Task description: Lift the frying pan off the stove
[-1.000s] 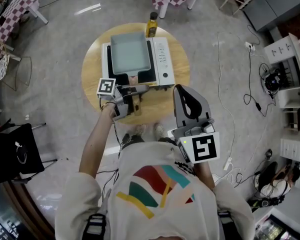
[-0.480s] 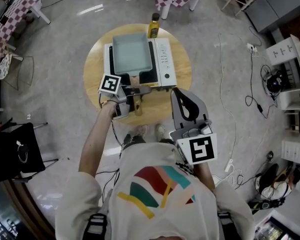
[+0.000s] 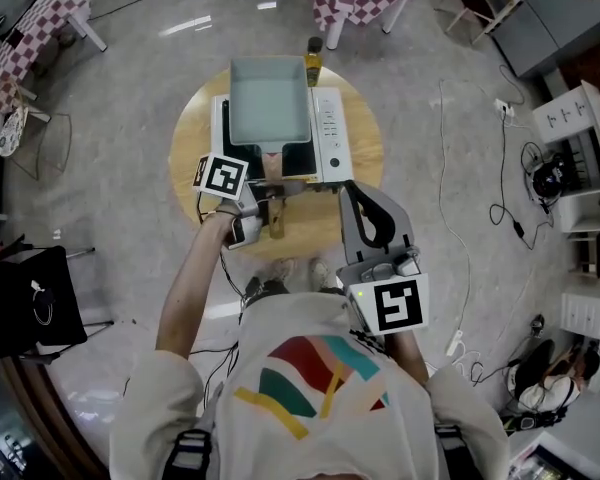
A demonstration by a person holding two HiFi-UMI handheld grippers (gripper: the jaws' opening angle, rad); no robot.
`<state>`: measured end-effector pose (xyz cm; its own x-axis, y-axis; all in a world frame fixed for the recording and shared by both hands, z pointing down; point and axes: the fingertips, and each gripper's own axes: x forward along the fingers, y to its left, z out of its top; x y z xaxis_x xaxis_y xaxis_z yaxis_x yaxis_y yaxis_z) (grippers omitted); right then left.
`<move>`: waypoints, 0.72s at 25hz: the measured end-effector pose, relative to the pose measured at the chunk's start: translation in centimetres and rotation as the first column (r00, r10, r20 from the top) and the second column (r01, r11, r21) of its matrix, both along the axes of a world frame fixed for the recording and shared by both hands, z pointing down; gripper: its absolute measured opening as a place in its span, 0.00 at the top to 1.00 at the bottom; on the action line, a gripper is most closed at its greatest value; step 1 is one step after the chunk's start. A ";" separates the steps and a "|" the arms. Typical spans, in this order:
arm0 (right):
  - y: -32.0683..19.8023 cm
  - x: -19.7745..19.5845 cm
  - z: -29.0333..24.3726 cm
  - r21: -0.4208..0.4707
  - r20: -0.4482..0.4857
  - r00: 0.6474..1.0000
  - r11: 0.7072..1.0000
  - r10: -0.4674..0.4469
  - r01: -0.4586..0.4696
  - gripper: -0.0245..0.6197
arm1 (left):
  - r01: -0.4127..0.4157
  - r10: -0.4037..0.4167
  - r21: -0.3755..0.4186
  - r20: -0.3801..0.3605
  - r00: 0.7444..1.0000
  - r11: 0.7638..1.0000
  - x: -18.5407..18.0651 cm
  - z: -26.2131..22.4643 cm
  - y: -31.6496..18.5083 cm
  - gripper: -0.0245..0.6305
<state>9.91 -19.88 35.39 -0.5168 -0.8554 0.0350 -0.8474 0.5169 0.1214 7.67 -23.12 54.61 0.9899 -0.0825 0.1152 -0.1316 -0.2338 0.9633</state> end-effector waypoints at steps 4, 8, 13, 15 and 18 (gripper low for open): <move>-0.8 0.8 -0.3 -0.019 -0.019 0.998 0.998 0.057 -0.057 0.97 | 0.005 -0.005 0.080 -0.003 1.000 0.997 0.6 -4.1 -0.4 0.95; -2.1 1.1 -2.3 0.050 0.003 0.997 0.996 0.077 -0.077 0.97 | 0.018 -0.019 0.241 0.005 1.000 0.970 0.7 -8.7 -1.5 0.95; -3.4 1.1 -5.7 0.169 0.016 0.996 0.981 0.093 -0.094 0.97 | 0.020 -0.017 0.389 -0.013 1.000 0.921 0.8 -15.5 -2.0 0.95; -3.6 1.1 -6.5 0.195 0.010 0.994 0.975 0.108 -0.108 0.97 | 0.024 -0.033 0.459 0.011 0.999 0.888 0.5 -17.5 -2.1 0.95; -3.8 1.3 -7.3 0.232 0.008 0.993 0.966 0.115 -0.114 0.97 | 0.027 -0.048 0.523 0.027 0.998 0.852 0.4 -20.5 -1.2 0.95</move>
<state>11.25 -23.68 28.06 -0.4156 -0.8937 -0.1690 -0.8982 0.3740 0.2310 8.10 -24.34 34.12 0.9807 -0.1779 0.0815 -0.1839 -0.6953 0.6948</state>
